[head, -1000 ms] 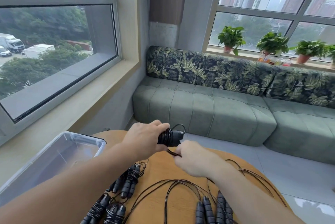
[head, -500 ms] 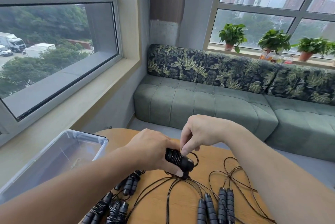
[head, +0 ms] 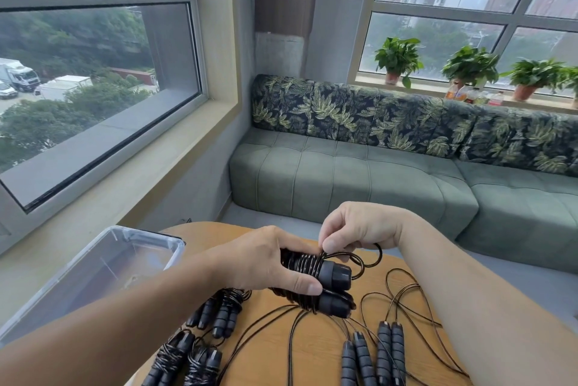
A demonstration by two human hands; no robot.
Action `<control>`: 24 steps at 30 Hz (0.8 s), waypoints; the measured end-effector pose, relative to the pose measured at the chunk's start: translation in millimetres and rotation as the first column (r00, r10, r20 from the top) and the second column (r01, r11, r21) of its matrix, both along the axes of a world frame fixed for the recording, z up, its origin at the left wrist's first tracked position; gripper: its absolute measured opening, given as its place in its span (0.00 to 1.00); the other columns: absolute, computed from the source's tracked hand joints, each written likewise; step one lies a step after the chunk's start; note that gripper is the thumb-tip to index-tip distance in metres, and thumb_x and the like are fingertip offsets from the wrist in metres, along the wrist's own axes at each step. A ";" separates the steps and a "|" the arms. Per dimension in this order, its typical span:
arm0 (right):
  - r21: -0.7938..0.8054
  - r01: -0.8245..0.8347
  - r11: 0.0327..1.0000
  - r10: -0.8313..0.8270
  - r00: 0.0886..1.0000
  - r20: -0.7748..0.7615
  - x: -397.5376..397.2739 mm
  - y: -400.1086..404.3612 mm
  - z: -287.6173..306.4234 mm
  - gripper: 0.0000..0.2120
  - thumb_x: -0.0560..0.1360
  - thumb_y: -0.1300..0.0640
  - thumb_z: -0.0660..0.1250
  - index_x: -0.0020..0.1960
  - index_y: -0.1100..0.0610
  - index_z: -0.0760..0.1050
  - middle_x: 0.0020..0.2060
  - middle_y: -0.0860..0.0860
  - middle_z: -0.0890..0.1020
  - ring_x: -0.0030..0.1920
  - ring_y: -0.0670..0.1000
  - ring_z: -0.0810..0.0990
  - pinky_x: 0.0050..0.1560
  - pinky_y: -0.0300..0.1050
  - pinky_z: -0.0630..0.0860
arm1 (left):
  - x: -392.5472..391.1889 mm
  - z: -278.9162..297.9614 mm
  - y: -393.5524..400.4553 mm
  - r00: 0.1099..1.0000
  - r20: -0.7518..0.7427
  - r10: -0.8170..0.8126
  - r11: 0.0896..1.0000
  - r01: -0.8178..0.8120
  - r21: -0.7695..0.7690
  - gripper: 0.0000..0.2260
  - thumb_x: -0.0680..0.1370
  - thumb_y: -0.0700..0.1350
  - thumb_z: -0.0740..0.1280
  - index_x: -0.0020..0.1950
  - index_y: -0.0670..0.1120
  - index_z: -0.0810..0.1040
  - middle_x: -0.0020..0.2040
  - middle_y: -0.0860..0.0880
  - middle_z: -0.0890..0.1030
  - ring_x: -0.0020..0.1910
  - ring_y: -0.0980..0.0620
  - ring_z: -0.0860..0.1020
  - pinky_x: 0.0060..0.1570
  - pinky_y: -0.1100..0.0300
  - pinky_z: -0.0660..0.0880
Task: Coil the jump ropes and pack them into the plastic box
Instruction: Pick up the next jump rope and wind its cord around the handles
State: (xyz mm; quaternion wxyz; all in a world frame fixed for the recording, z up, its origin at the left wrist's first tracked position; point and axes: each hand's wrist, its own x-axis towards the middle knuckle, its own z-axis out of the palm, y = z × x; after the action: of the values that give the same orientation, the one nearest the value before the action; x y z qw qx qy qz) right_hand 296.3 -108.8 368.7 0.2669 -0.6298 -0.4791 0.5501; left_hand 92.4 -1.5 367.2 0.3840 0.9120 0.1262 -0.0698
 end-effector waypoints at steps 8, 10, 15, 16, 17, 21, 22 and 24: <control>0.043 0.192 0.981 -0.170 0.938 -0.301 -1.5 0.5 -37.3 0.14 0.60 0.50 0.83 0.41 0.54 0.82 0.36 0.53 0.81 0.34 0.49 0.79 0.35 0.40 0.76 | 6.5 -3.8 0.7 0.999 -0.026 -0.024 1.000 0.024 0.012 0.19 0.75 0.60 0.70 0.63 0.59 0.72 0.43 0.59 0.79 0.36 0.71 0.75 0.36 0.77 0.68; 0.042 0.234 0.971 -0.196 0.888 -0.415 -4.8 -1.1 -46.1 0.20 0.59 0.48 0.84 0.43 0.57 0.81 0.39 0.55 0.81 0.36 0.51 0.80 0.38 0.42 0.77 | 6.3 -4.6 1.0 1.000 0.000 -0.009 1.000 0.009 -0.012 0.18 0.75 0.59 0.70 0.62 0.58 0.72 0.45 0.59 0.80 0.38 0.70 0.76 0.36 0.77 0.68; 0.083 0.400 0.913 -0.274 0.751 -0.601 -17.4 -7.5 -55.0 0.07 0.72 0.62 0.67 0.50 0.63 0.78 0.45 0.59 0.81 0.44 0.53 0.82 0.47 0.47 0.80 | 7.1 -15.1 1.0 0.983 0.134 0.127 0.980 -0.104 -0.169 0.14 0.77 0.55 0.70 0.61 0.56 0.74 0.51 0.57 0.82 0.46 0.63 0.80 0.45 0.70 0.74; 0.083 0.430 0.899 -0.286 0.720 -0.632 -18.2 -8.5 -56.3 0.07 0.72 0.62 0.67 0.50 0.62 0.80 0.46 0.59 0.81 0.45 0.54 0.81 0.49 0.48 0.79 | 7.5 -17.7 -0.2 0.977 0.147 0.158 0.965 -0.121 -0.234 0.14 0.78 0.54 0.69 0.62 0.54 0.74 0.52 0.55 0.82 0.47 0.61 0.81 0.45 0.68 0.77; 0.085 0.450 0.889 -0.296 0.707 -0.642 -17.7 -9.6 -58.0 0.08 0.73 0.61 0.67 0.50 0.60 0.81 0.46 0.58 0.82 0.46 0.54 0.81 0.50 0.49 0.78 | 8.0 -19.9 -1.4 0.971 0.148 0.186 0.945 -0.136 -0.297 0.15 0.78 0.53 0.69 0.63 0.54 0.74 0.53 0.53 0.83 0.47 0.59 0.82 0.47 0.64 0.79; 0.091 0.431 0.898 -0.339 0.808 -0.483 -15.6 -13.7 -59.9 0.08 0.73 0.59 0.67 0.48 0.53 0.85 0.35 0.51 0.79 0.33 0.48 0.69 0.29 0.39 0.65 | 9.4 -23.8 0.9 0.953 0.166 0.255 0.903 -0.173 -0.393 0.16 0.79 0.53 0.68 0.67 0.59 0.74 0.54 0.53 0.84 0.50 0.50 0.84 0.52 0.53 0.81; 0.098 0.433 0.896 -0.349 0.823 -0.449 -15.3 -14.4 -59.5 0.08 0.74 0.59 0.67 0.46 0.53 0.85 0.34 0.51 0.78 0.32 0.48 0.68 0.28 0.38 0.64 | 9.9 -23.0 1.5 0.952 0.183 0.246 0.909 -0.162 -0.384 0.16 0.79 0.52 0.68 0.66 0.59 0.75 0.54 0.52 0.84 0.50 0.50 0.83 0.51 0.55 0.81; 0.128 0.441 0.889 -0.364 0.847 -0.386 -14.5 -16.1 -56.6 0.09 0.78 0.59 0.66 0.46 0.53 0.85 0.36 0.51 0.80 0.34 0.48 0.71 0.31 0.39 0.68 | 12.1 -22.4 1.6 0.947 0.212 0.243 0.912 -0.148 -0.384 0.15 0.79 0.50 0.68 0.66 0.57 0.77 0.54 0.49 0.84 0.51 0.50 0.83 0.51 0.56 0.80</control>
State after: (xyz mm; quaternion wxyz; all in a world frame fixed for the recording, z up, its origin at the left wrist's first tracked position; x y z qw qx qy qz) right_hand 281.8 -124.9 312.1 0.5235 -0.5757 -0.3357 0.5308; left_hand 104.5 0.0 344.8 0.5637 0.8093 0.1518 0.0651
